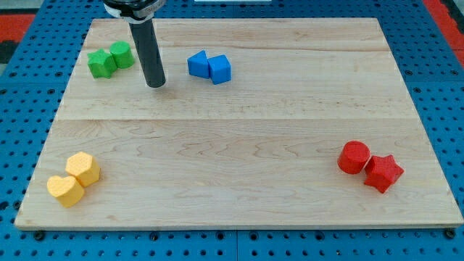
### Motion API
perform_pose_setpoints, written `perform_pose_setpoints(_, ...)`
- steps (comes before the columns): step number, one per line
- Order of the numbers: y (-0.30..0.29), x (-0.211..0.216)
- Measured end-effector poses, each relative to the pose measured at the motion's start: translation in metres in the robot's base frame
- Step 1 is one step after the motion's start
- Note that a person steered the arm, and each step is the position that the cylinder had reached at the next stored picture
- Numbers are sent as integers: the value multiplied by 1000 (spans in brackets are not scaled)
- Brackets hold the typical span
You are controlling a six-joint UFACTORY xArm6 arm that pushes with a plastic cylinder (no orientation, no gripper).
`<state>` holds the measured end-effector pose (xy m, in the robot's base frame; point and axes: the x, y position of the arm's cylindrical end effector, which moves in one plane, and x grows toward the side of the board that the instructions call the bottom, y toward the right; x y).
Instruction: Move the arm slightly to the bottom left of the blue triangle
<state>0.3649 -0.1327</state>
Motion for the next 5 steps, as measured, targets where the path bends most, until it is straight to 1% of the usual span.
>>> perform_pose_setpoints(5, -1, -1)
